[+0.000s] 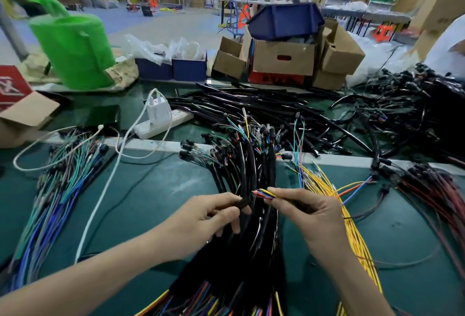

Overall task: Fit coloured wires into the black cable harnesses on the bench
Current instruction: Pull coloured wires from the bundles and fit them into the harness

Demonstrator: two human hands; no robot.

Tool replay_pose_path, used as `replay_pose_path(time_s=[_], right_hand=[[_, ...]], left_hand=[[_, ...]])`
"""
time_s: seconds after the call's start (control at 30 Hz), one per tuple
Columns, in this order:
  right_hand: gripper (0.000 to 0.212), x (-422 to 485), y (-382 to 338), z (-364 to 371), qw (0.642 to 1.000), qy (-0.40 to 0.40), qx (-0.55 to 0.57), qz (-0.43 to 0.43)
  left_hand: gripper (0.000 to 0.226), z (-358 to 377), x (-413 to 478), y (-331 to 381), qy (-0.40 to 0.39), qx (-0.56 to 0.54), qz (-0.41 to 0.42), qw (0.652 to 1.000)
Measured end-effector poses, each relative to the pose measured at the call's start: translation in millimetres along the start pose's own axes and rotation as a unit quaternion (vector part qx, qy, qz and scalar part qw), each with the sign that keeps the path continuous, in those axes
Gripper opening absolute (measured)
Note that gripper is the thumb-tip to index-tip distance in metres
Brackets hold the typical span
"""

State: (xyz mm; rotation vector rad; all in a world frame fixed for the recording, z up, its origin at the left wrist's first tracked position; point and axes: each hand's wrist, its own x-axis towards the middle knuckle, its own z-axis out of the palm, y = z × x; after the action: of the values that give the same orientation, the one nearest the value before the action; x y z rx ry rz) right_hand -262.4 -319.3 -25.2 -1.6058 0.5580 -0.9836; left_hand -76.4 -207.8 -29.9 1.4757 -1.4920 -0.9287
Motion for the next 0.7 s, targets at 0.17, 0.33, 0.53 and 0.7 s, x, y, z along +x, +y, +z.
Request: replay_pose_path(time_s=[0.17, 0.33, 0.53, 0.7], right_hand=[[0.026, 0, -4, -2, 1.0, -0.006, 0.025, 0.004], [0.034, -1, -2, -1, 0.999, -0.049, -0.016, 0.005], [0.035, -1, -2, -1, 0.997, -0.053, -0.049, 0.009], [0.032, -1, 0, 0, 0.996, -0.059, -0.066, 0.011]], left_hand=[[0.021, 4, 1, 0, 0.028, 0.01, -0.007, 1.0], [0.023, 8, 5, 2, 0.068, 0.06, 0.016, 0.996], [0.022, 14, 8, 4, 0.1, 0.05, 0.049, 0.993], [0.016, 14, 10, -2, 0.122, 0.08, 0.061, 0.987]])
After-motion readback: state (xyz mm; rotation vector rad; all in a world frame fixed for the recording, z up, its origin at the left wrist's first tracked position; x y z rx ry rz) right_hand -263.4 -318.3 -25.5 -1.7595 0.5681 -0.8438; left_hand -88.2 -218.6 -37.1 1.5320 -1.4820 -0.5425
